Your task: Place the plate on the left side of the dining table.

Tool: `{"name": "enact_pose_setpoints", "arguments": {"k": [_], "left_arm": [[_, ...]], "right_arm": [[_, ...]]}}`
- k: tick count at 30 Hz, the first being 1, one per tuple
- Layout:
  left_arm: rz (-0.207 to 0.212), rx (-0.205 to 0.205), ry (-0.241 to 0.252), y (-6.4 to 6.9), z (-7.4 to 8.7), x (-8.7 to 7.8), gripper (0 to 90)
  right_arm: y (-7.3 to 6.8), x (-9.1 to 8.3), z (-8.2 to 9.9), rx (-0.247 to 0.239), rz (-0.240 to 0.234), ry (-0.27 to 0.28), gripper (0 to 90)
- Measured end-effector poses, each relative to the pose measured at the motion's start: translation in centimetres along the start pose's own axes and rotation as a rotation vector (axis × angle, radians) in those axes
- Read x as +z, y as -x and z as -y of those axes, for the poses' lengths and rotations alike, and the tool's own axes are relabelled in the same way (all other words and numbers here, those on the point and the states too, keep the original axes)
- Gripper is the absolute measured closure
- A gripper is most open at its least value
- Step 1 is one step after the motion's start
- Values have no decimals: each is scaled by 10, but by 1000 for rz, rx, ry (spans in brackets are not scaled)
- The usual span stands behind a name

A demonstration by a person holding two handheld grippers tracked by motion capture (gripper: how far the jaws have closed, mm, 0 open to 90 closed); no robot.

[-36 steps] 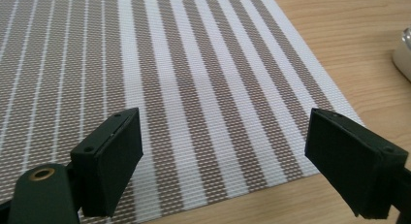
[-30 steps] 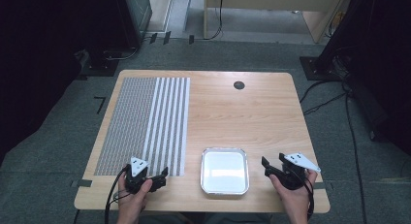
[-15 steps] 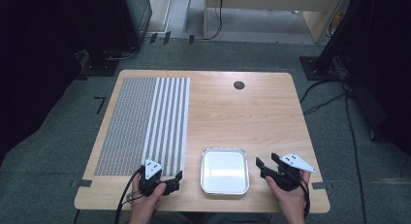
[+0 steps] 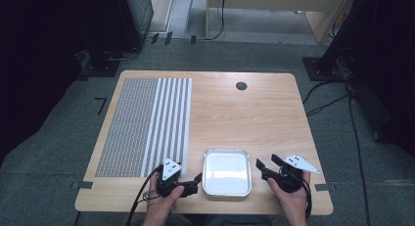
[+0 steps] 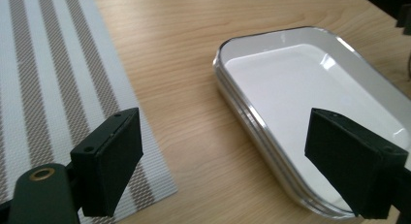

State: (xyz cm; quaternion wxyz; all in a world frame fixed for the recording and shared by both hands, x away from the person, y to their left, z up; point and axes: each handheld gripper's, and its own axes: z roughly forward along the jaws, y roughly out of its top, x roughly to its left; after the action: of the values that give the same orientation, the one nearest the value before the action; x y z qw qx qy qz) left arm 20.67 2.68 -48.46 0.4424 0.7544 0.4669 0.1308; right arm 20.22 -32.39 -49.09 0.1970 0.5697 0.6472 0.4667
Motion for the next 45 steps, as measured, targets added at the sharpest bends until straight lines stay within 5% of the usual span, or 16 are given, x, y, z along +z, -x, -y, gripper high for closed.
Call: {"name": "enact_pose_setpoints", "arguments": {"k": [12, 23, 30, 45], "left_arm": [[98, -9, -19, 16, -1, 10, 158], [50, 0, -44, 27, 8, 14, 483], [67, 3, -79, 27, 12, 18, 681], [63, 13, -87, 24, 13, 19, 760]], "right_arm": [[-14, 2, 1, -19, -13, 3, 392], [-22, 8, 2, 68, -66, -2, 715], [-25, 17, 5, 112, -40, -36, 788], [-21, 26, 12, 200, -57, -67, 883]]}}
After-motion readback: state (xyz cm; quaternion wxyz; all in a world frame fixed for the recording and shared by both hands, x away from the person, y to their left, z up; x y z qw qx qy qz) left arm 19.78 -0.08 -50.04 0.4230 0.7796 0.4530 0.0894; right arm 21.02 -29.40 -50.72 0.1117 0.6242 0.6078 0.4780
